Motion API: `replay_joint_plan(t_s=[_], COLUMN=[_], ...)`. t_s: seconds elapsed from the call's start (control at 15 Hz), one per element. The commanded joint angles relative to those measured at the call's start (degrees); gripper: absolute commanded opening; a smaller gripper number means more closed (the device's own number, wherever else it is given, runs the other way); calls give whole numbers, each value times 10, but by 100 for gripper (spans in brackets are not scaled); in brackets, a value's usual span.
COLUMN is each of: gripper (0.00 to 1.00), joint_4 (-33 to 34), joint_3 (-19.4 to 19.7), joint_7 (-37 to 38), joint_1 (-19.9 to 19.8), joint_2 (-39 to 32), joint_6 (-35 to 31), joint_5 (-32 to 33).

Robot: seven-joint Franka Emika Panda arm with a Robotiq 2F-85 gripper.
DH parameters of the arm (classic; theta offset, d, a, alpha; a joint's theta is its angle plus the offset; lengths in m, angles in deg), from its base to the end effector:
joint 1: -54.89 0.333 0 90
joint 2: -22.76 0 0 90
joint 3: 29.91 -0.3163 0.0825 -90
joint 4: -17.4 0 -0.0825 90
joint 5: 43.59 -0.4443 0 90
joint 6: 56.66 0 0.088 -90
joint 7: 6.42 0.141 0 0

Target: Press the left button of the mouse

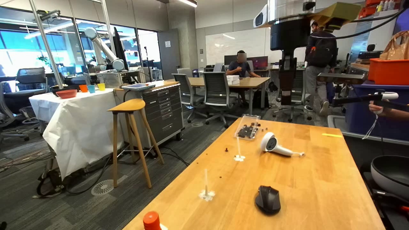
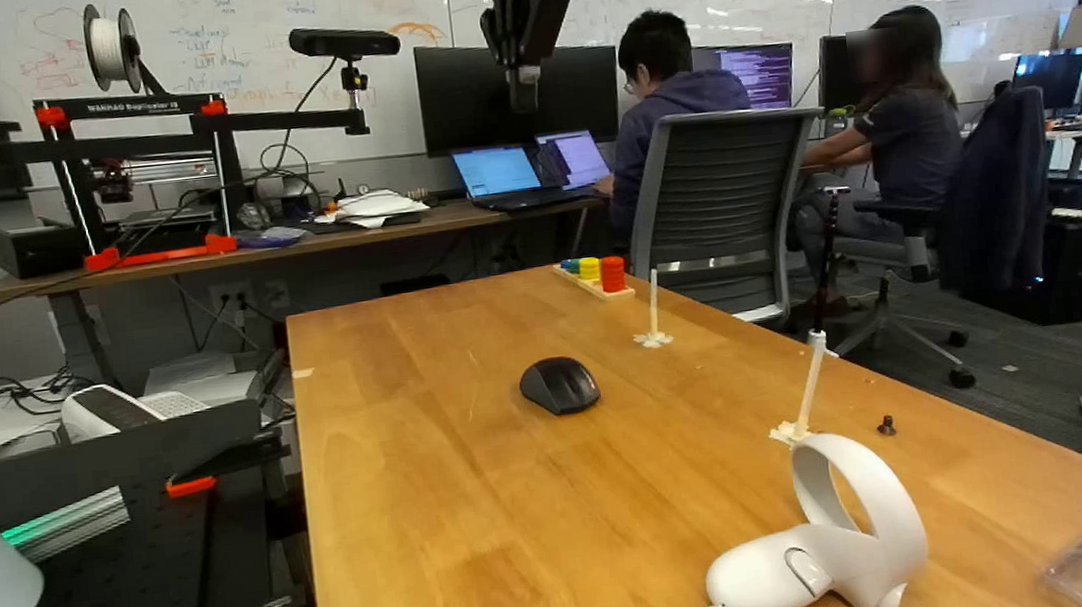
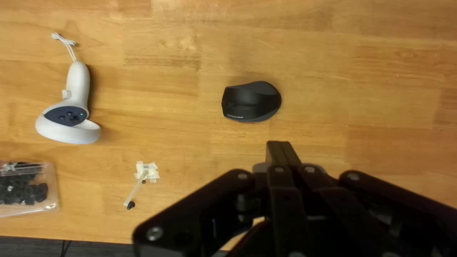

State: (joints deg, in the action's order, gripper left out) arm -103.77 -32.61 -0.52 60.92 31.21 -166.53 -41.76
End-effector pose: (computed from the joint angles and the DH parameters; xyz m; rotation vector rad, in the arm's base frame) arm 0.5517 0.0817 0.4173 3.0967 0.0934 -0.0695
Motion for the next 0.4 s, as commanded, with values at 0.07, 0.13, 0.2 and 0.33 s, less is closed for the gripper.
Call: replay_joint_plan(t_s=[0.07,0.13,0.2,0.33], gripper=[34,18,25,35], joint_4=[53,22,29,35], joint_3=[1,-6,-5,-5], joint_7=[-12,-2,-2,-2], joint_1=[-14,-12,-14,-15], joint_2=[-1,4,4,4], joint_6=[151,84,113,131], joint_5=[-34,-9,-15,-18])
